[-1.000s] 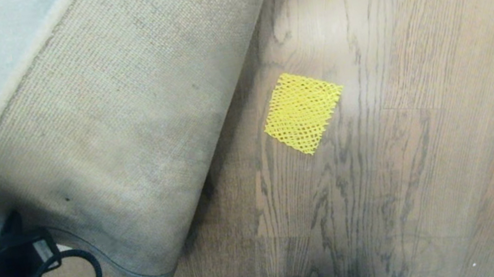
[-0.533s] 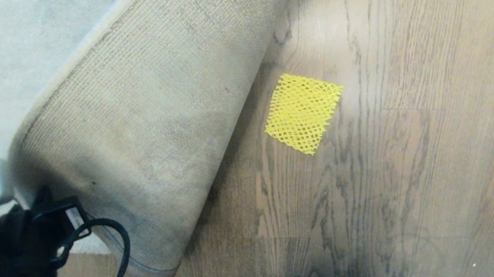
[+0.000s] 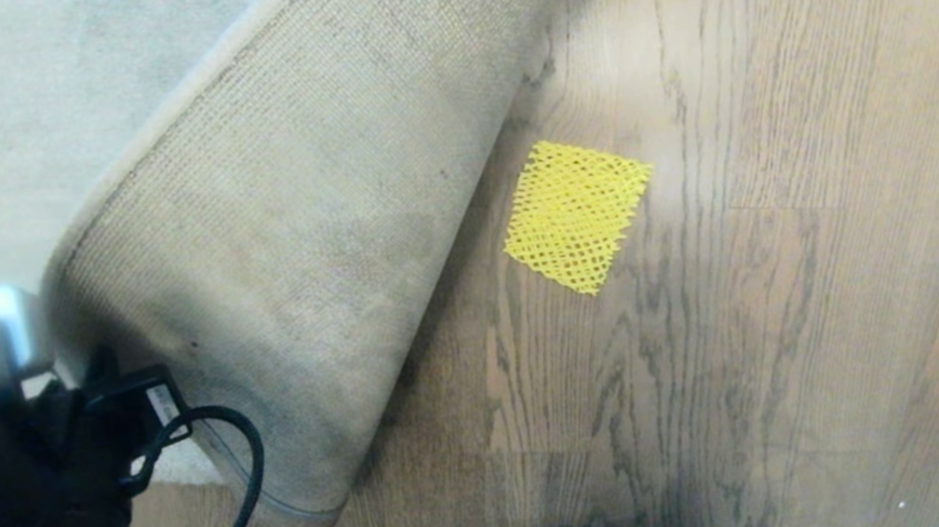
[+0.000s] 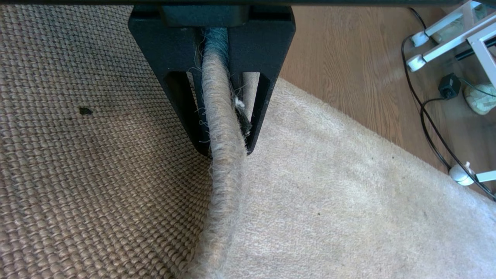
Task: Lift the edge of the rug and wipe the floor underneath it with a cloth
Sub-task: Pick up the foam protection net
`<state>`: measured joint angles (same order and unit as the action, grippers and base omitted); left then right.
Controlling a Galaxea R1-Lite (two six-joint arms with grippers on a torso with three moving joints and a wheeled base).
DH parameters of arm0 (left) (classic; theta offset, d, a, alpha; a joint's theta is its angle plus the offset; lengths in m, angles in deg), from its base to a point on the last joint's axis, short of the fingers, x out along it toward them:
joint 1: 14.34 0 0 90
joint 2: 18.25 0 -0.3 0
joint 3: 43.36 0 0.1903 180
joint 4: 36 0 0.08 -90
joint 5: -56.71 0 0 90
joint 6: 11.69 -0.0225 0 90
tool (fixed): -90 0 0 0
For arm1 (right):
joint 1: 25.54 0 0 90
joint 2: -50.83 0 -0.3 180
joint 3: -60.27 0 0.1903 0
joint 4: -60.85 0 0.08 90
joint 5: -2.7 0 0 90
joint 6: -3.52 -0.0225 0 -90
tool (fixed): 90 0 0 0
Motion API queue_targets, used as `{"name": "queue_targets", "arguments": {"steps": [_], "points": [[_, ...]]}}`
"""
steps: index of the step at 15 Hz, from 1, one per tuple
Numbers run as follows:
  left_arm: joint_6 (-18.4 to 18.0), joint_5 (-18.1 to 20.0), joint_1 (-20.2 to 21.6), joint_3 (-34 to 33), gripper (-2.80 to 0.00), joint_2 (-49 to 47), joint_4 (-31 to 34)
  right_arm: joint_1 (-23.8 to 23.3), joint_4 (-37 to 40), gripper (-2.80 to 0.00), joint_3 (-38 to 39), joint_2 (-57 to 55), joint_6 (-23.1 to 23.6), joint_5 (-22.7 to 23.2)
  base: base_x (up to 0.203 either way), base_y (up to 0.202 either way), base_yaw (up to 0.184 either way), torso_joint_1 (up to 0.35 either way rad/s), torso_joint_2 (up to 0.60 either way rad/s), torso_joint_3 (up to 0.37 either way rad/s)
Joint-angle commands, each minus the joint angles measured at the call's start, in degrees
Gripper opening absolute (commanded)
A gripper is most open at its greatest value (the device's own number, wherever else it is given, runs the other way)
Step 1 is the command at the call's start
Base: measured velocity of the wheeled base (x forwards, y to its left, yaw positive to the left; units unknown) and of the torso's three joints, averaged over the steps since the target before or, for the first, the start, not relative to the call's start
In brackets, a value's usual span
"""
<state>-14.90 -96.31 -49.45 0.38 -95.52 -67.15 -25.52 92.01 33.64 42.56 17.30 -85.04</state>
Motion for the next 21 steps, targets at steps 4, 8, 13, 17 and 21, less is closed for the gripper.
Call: {"name": "queue_targets", "arguments": {"steps": [4, 8, 13, 17, 21], "points": [[0.1, -0.3, 0.0, 0.1, -2.8, -1.3, -0.3, 0.1, -0.2, -2.8, -2.1, -1.5, -0.1, 1.5, 0.0, 0.0, 0.0, 0.0, 0.0, 0.0], [0.1, -0.3, -0.1, 0.2, -2.8, -1.8, -0.4, 0.2, -3.3, -2.8, -8.7, -12.4, -0.8, 8.0, 0.0, 0.0, 0.0, 0.0, 0.0, 0.0], [0.1, -0.3, -0.2, 0.3, -2.8, -2.1, -0.4, 0.3, -16.6, -2.8, -9.3, -33.7, -1.5, 21.9, 0.0, 0.0, 0.0, 0.0, 0.0, 0.0], [0.1, -0.3, -0.2, 0.3, -2.8, -2.8, -0.4, 2.8, -30.7, -2.8, -9.3, -54.9, -1.6, 31.2, 0.0, 0.0, 0.0, 0.0, 0.0, 0.0], [2.0, -0.4, -0.1, 0.6, -2.8, -4.6, -0.4, 15.9, -53.5, -2.8, -9.3, -73.1, -7.4, 31.9, 0.0, 0.0, 0.0, 0.0, 0.0, 0.0]]}}
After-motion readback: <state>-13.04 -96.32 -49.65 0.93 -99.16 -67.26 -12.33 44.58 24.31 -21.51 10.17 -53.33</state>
